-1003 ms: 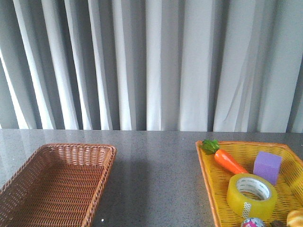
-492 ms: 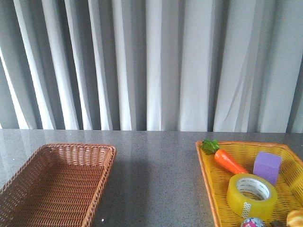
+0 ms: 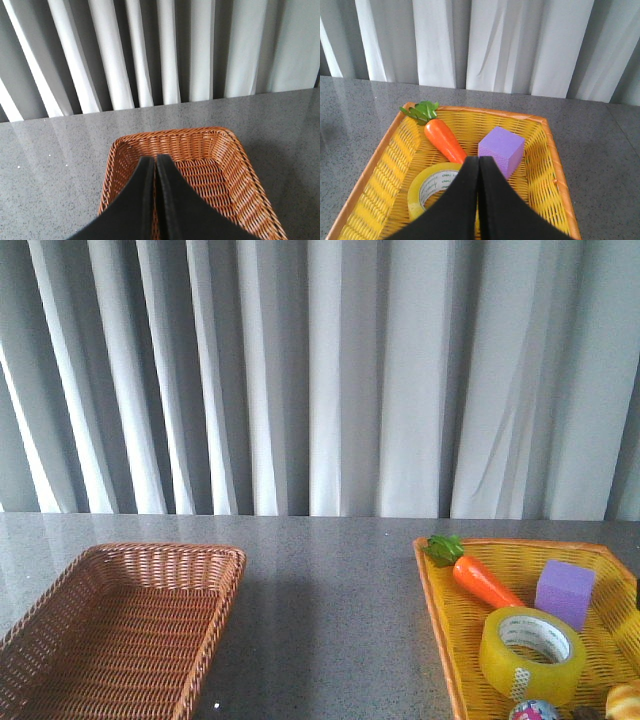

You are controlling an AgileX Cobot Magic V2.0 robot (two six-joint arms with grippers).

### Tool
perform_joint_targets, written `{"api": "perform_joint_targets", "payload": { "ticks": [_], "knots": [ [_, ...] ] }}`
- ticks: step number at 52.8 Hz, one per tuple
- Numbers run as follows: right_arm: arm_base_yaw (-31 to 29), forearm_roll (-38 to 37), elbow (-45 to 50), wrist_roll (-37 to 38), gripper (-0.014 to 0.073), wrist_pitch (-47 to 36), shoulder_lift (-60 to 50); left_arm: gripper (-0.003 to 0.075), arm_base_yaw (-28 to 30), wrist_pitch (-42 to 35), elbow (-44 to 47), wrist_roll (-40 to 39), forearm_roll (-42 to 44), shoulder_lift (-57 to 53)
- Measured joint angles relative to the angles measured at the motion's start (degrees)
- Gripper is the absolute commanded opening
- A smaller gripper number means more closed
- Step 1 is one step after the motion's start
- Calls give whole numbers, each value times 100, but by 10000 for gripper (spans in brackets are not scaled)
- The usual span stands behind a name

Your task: Transfer tape with both arms

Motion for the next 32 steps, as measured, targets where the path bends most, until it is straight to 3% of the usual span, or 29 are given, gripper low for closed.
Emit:
{"api": "perform_joint_targets", "payload": {
  "ticks": [10,17,23,32],
  "knots": [
    [0,-10,0,0,7,-37,49,14,0,97,0,-36,0,37],
    [0,-12,-28,0,74,23,49,85,0,236,0,-40,0,37],
    [0,37,-64,0,176,100,49,201,0,350,0,-40,-32,37],
    [0,204,-70,-27,420,100,49,475,0,371,0,-40,-317,37]
  ]
}}
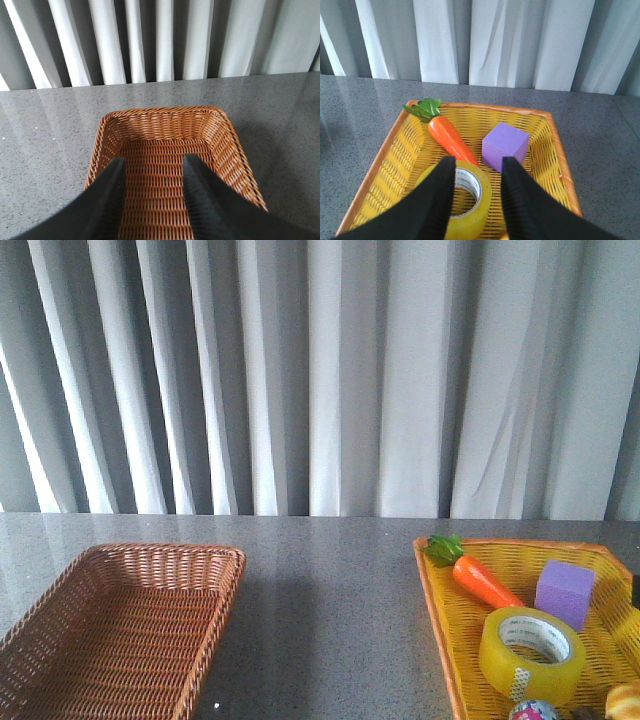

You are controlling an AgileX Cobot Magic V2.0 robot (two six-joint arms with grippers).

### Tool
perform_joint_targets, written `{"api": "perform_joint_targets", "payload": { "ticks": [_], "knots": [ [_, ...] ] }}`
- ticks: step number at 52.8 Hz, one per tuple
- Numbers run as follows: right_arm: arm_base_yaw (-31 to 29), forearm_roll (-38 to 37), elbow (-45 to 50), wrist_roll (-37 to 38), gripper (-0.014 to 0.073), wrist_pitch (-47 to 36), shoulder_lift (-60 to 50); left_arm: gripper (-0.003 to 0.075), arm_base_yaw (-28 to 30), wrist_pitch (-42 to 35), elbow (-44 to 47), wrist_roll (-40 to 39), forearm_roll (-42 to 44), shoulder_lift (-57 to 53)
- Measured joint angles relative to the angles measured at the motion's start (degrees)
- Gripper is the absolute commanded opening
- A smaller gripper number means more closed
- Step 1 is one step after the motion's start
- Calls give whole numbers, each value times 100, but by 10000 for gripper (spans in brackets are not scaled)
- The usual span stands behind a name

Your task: Transfer tape with both arms

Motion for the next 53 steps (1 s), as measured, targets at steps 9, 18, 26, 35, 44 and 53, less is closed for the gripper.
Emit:
{"api": "perform_joint_targets", "payload": {
  "ticks": [9,18,26,35,44,53],
  "knots": [
    [0,22,0,-10,598,6,0,701,0,-50,0,0,-398,0],
    [0,35,-23,46,572,-126,88,715,0,110,0,0,-442,102],
    [0,35,-527,46,517,524,772,668,0,534,0,0,-535,265],
    [0,82,-1659,31,488,2014,2150,602,0,1043,0,0,-541,328],
    [0,196,-2977,-317,488,3239,3432,547,0,1218,0,0,-541,328],
    [0,491,-3700,-656,488,3472,4221,541,0,1369,0,40,-536,328]
  ]
}}
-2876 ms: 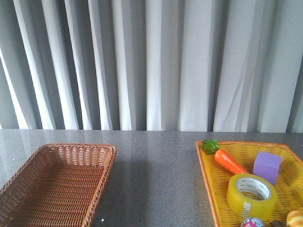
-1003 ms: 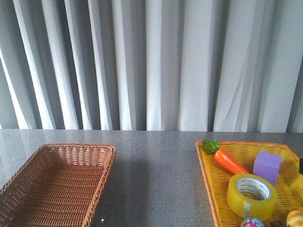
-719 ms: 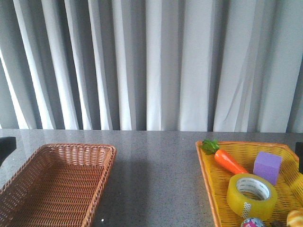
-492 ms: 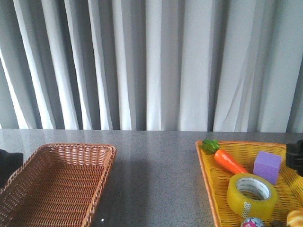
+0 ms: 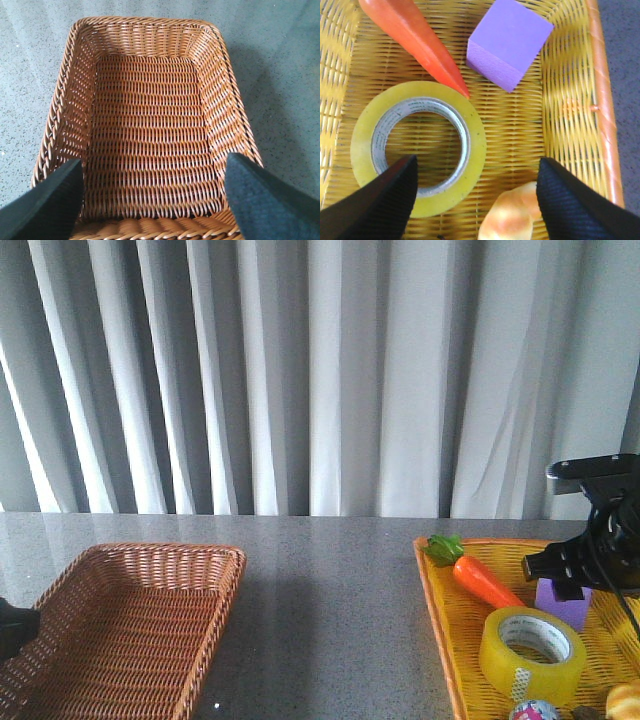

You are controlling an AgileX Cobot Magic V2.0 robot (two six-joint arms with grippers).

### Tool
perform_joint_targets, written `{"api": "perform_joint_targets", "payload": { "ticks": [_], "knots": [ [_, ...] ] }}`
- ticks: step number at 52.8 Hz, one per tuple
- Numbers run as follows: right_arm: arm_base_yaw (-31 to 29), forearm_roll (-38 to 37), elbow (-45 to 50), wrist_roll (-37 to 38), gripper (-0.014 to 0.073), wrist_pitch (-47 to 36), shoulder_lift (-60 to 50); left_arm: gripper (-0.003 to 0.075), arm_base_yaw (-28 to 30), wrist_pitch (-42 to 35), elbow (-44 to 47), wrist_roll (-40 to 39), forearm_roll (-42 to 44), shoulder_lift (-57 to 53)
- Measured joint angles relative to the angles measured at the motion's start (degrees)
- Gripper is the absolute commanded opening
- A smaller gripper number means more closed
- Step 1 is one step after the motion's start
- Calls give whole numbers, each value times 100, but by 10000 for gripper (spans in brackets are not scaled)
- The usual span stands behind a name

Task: Transfer tape with both arms
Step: 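Lower the right gripper onto the yellow tape roll's rim and close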

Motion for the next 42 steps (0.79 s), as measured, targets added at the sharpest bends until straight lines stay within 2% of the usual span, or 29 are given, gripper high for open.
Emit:
{"api": "perform_joint_targets", "payload": {
  "ticks": [8,20,35,42],
  "knots": [
    [-53,194,-228,-167,488,36,493,541,0,46,0,0,10,0],
    [-491,765,-241,-583,488,96,1103,541,0,52,0,0,13,0],
    [-714,857,-252,-926,486,-20,1498,541,0,47,0,0,13,0],
    [-714,926,-258,-974,444,-115,1707,541,0,41,0,0,17,0]
  ]
}}
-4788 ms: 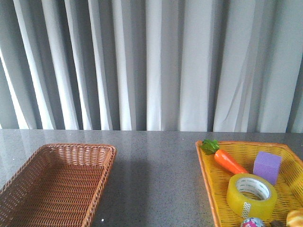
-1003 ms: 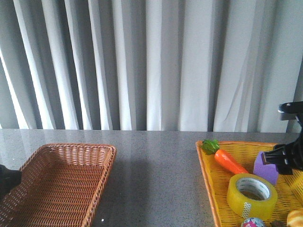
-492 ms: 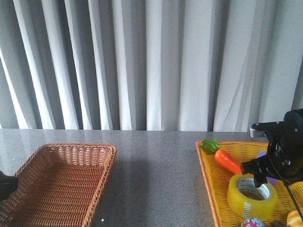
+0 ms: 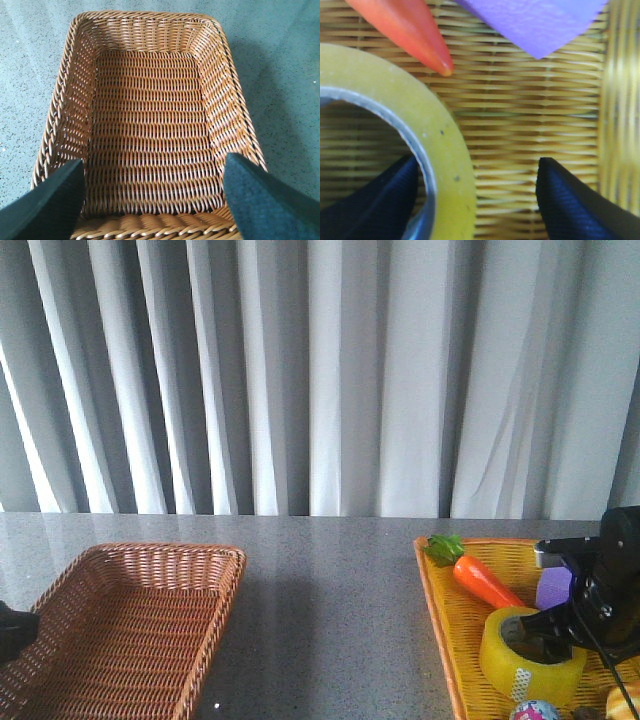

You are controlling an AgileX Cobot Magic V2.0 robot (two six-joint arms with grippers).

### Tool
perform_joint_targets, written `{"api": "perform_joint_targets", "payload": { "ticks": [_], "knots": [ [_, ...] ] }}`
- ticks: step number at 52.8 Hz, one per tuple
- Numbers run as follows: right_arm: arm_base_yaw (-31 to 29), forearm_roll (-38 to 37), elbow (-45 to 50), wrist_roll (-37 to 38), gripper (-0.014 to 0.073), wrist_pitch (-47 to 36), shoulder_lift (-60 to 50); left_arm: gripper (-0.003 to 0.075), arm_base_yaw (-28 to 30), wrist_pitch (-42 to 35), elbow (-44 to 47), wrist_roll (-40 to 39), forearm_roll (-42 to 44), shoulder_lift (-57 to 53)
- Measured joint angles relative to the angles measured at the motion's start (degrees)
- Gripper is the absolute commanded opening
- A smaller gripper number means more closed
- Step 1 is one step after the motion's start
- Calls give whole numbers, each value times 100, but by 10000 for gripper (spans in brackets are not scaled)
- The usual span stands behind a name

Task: Transfer tape with both arms
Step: 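Lower the right gripper onto the yellow tape roll's rim and close, then lift the tape roll and carry it toward the brown basket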

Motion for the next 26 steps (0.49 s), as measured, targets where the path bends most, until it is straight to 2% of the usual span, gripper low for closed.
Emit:
{"api": "perform_joint_targets", "payload": {
  "ticks": [6,17,22,26],
  "knots": [
    [0,54,-31,0,342,-90,100,541,0,0,0,0,7,0],
    [17,92,-196,-25,85,-54,174,541,0,-4,0,0,126,0],
    [17,97,-426,-38,31,162,209,541,0,-4,0,0,138,0],
    [17,97,-687,-42,23,396,228,541,0,-4,0,0,138,0]
  ]
}}
